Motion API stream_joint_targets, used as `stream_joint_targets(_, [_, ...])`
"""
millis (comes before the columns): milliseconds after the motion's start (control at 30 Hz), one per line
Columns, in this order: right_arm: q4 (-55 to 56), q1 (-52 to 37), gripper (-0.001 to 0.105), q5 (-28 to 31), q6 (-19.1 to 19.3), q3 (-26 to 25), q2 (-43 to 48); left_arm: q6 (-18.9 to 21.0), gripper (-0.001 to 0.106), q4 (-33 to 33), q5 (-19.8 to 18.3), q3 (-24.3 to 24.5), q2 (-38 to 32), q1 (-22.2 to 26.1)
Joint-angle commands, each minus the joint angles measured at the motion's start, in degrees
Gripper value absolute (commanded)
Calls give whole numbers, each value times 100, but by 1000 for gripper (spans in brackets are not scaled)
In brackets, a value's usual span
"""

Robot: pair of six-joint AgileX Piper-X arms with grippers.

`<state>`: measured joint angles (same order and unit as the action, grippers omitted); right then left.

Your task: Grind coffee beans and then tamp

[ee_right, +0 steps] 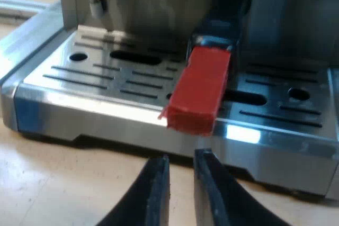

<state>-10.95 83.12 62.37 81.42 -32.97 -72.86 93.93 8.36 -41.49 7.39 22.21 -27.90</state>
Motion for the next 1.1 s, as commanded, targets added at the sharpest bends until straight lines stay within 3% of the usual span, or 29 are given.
stream_joint_targets(33, [10, 120, 21, 351, 14, -40, 250, -2, 71, -142, -43, 44, -8, -20])
stream_joint_targets(100, [56, 127, 31, 371, 14, -40, 419, -2, 71, -171, -43, 44, -8, -20])
stream_joint_targets(233, [106, 127, 67, 381, 14, -40, 777, -2, 71, -305, -43, 44, -8, -20])
stream_joint_targets(300, [106, 127, 73, 383, 14, -40, 908, -2, 71, -316, -43, 54, -8, -20])
stream_joint_targets(500, [813, 110, 71, 336, 14, -364, 1087, -2, 71, -315, -43, 48, -8, -20])
stream_joint_targets(600, [1969, 34, 71, 106, -355, -924, 1087, -2, 71, -315, -43, 48, -8, -20])
stream_joint_targets(667, [2540, -107, 71, -235, -718, -1167, 1087, -2, 71, -315, -70, 48, -8, -20])
stream_joint_targets(733, [3506, -418, 71, -822, -1385, -1508, 1077, -2, 71, -315, -77, 48, -8, -20])
stream_joint_targets(867, [4508, -1022, 71, -1760, -2021, -1834, 1077, -2, 71, -315, -77, 48, -8, -20])
stream_joint_targets(1033, [5046, -1697, 71, -2833, -2056, -2216, 866, -2, 71, -315, -77, 48, -8, -20])
stream_joint_targets(1100, [5067, -1775, 71, -2936, -2056, -2350, 724, -2, 71, -315, -77, 48, -8, -20])
